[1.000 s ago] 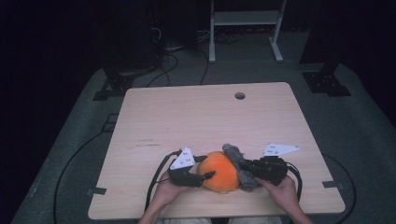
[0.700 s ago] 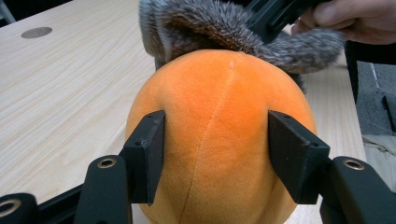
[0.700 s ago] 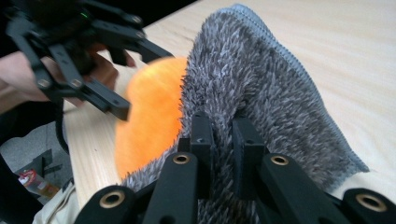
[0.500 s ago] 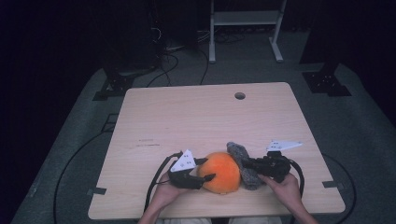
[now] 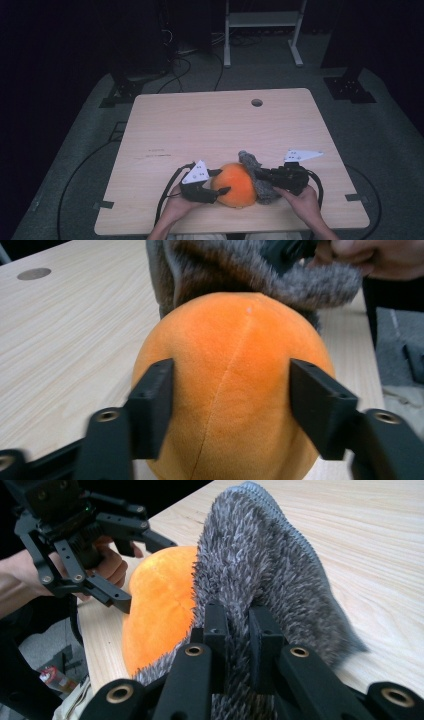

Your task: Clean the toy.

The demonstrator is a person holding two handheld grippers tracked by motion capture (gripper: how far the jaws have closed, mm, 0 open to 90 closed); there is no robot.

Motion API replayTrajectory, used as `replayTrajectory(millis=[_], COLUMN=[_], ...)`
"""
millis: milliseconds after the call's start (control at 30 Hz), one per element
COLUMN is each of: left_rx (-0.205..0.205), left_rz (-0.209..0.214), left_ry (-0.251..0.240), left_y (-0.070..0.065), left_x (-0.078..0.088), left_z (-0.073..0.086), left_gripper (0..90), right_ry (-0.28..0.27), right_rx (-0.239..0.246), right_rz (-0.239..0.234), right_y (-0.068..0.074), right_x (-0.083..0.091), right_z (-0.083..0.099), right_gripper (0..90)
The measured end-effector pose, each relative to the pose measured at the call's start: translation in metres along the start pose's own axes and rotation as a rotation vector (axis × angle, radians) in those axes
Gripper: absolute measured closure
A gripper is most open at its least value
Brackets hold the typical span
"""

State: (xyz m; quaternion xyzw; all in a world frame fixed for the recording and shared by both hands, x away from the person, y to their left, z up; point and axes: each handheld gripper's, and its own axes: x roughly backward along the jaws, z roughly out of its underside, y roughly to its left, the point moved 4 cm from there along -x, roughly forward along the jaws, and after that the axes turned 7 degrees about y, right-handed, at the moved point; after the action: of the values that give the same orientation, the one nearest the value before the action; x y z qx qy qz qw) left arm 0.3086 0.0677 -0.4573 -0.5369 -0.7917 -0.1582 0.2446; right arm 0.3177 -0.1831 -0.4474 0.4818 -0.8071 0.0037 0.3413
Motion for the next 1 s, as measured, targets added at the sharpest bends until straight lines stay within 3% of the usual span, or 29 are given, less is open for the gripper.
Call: replayTrajectory(millis=[100,233,300,433,467,533,567,600,633,667,700,767,800,867,1000], left_rx=[0.040,0.025,0.017,0.040,0.006,-0.017,-0.017,-0.011,0.018,0.054,0.118,0.172,0.156,0.073,-0.031], left_rz=[0.001,-0.006,-0.019,-0.083,-0.133,-0.118,-0.094,-0.088,-0.076,-0.065,-0.041,0.023,0.015,-0.020,-0.063], left_ry=[0.018,0.025,0.012,-0.025,-0.038,-0.046,-0.053,-0.059,-0.068,-0.066,-0.044,-0.013,-0.017,-0.030,-0.032], left_y=[0.003,0.002,0.001,0.004,0.001,-0.002,-0.003,-0.003,-0.001,0.003,0.009,0.012,0.011,0.005,-0.009], left_x=[-0.001,-0.001,-0.001,0.000,0.000,0.000,0.001,0.002,0.004,0.004,0.002,-0.004,-0.005,-0.002,-0.002], left_z=[0.002,0.003,0.003,-0.004,-0.007,-0.008,-0.009,-0.009,-0.009,-0.009,-0.006,-0.002,-0.002,-0.005,-0.015], left_gripper=[23.9,30.6,38.9,47.5,46.6,44.6,34.4,34.4,19.8,19.8,15.5,19.0,24.3,36.3,44.3], right_ry=[0.022,0.091,0.043,-0.027,-0.036,-0.035,0.000,0.000,-0.010,-0.010,-0.010,0.001,0.009,-0.019,-0.066], right_rx=[-0.034,-0.054,-0.064,-0.013,0.005,0.005,-0.001,-0.001,-0.007,-0.007,-0.012,-0.015,-0.014,-0.008,0.077], right_rz=[0.009,0.072,0.046,0.003,-0.001,-0.001,0.000,0.000,-0.005,-0.005,-0.003,0.006,0.027,0.021,0.016], right_y=[-0.008,-0.020,-0.017,0.002,0.007,0.007,0.002,0.002,-0.001,-0.001,-0.001,-0.004,-0.004,0.001,0.027], right_x=[-0.005,-0.002,0.005,0.007,0.004,0.001,-0.006,-0.006,-0.006,-0.006,-0.005,0.000,0.003,0.008,0.008], right_z=[0.009,0.019,0.016,-0.004,-0.011,-0.011,-0.004,-0.004,0.006,0.006,0.009,0.010,0.008,0.002,-0.021], right_gripper=[80.1,80.1,80.2,80.1,80.1,80.1,80.1,80.1,80.1,80.1,80.1,80.0,80.1,80.1,80.1])
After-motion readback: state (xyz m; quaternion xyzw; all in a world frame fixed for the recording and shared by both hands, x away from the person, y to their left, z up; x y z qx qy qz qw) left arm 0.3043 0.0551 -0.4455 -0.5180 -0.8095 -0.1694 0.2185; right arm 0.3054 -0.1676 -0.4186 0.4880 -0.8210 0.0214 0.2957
